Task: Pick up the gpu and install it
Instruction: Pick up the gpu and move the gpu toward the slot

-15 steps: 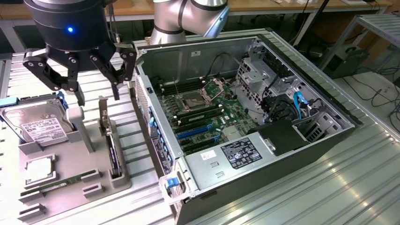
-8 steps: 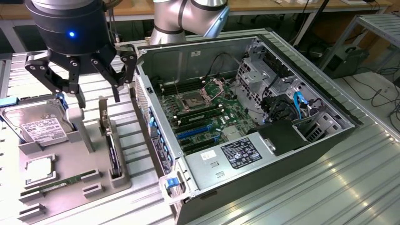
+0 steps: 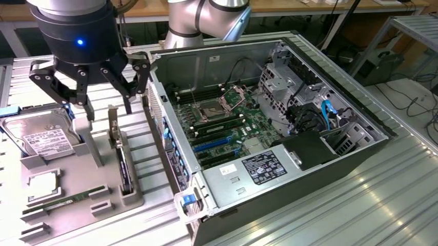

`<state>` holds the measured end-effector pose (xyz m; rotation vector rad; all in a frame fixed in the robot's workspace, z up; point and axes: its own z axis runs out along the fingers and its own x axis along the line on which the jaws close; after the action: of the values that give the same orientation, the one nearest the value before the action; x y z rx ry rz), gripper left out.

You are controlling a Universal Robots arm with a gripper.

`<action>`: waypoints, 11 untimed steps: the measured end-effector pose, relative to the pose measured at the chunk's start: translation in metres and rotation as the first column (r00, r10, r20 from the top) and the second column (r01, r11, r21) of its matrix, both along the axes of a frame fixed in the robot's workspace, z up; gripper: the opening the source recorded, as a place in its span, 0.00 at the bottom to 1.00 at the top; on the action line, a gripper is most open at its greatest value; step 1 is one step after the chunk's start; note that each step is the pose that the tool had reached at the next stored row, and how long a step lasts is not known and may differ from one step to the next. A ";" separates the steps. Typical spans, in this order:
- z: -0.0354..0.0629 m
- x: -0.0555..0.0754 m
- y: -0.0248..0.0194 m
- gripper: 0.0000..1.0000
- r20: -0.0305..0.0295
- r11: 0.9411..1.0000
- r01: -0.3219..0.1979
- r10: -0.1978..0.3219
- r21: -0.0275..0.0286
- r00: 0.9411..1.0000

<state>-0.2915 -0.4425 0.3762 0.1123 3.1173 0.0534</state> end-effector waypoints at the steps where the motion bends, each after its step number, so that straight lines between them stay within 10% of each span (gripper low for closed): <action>1: -0.0008 0.000 -0.0002 0.60 -0.001 1.000 0.000 0.000 0.000 1.000; 11: -0.0087 0.000 -0.0031 0.60 -0.003 1.000 0.000 0.000 0.000 1.000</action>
<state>-0.2915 -0.4456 0.3675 0.1127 3.1203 0.0533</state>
